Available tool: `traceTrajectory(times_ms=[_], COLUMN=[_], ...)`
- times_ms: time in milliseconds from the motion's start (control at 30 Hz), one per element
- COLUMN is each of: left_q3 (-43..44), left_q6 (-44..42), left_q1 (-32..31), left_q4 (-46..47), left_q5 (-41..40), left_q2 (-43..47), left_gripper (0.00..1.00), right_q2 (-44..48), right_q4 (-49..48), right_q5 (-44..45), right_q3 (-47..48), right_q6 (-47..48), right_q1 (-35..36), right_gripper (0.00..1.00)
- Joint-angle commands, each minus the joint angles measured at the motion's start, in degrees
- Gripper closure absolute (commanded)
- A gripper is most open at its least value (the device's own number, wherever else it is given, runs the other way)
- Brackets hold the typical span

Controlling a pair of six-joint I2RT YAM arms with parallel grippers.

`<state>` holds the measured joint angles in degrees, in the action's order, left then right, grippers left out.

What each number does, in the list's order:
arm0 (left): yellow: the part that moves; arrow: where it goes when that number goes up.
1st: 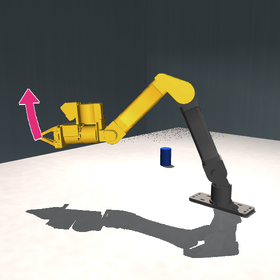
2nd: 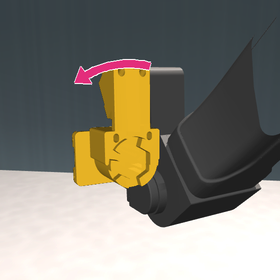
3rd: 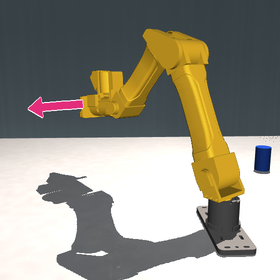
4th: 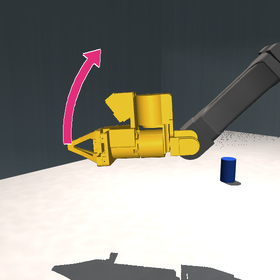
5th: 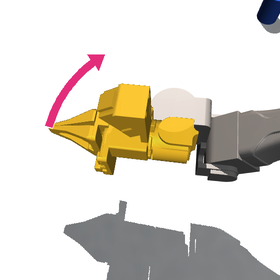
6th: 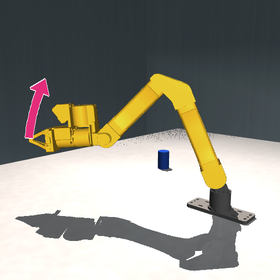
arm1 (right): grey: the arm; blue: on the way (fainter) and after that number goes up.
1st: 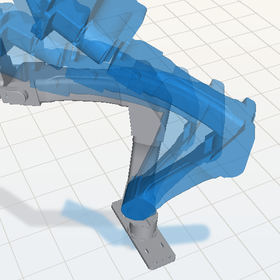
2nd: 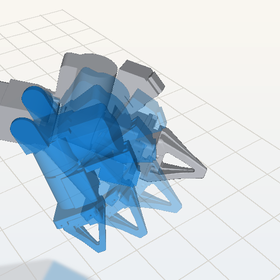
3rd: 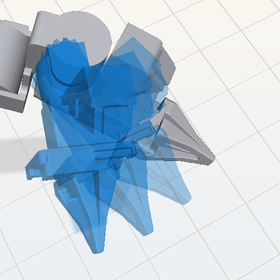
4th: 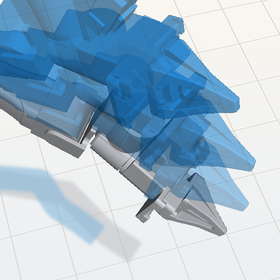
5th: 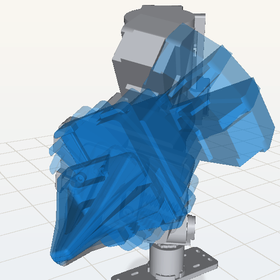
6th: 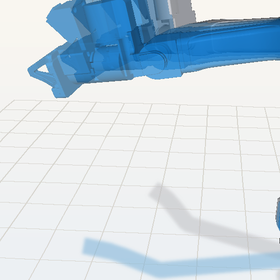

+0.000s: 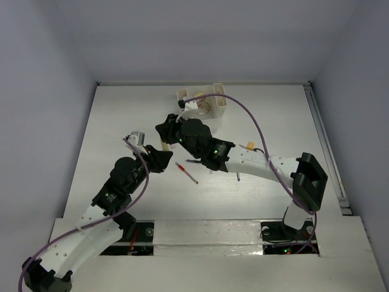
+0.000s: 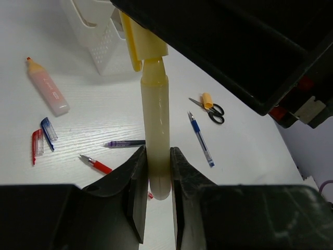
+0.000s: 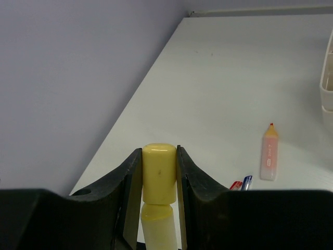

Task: Sort the stationery into containers
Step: Close the pen cap on the pen.

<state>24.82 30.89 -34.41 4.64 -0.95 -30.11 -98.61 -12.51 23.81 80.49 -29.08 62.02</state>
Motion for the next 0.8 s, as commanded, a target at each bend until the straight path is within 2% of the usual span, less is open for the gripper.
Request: traceTrajectory(times_ms=[0,167,300,500,767], left_q3=[1.64,2.60,4.27,6.12,6.91], left_q6=[-0.13,-0.31,-0.92,-1.10,-1.71], left_q1=[-0.13,-0.13,-0.13,-0.13,-0.13], left_q4=[1.60,2.56,3.09,5.37,3.18], left_q5=[-1.16,-2.21,-2.65,-1.42,-2.39], left_q2=[1.02,-0.03,-1.36,-0.04,3.04], left_gripper=[1.00,1.00,1.00,1.00,1.00], right_q2=[0.78,1.31,2.63,5.00,7.90], right_q4=[-3.48,-4.53,-9.18,-17.09,-17.11], right_q5=[1.76,1.85,1.77,-2.80,-7.20], right_q3=[-0.33,-2.43,-7.52,-14.12,-16.24], right_q6=[1.57,1.05,-0.18,-3.17,-4.32], right_q1=[0.82,1.88,3.20,3.20,3.20], right_gripper=[1.00,1.00,1.00,1.00,1.00])
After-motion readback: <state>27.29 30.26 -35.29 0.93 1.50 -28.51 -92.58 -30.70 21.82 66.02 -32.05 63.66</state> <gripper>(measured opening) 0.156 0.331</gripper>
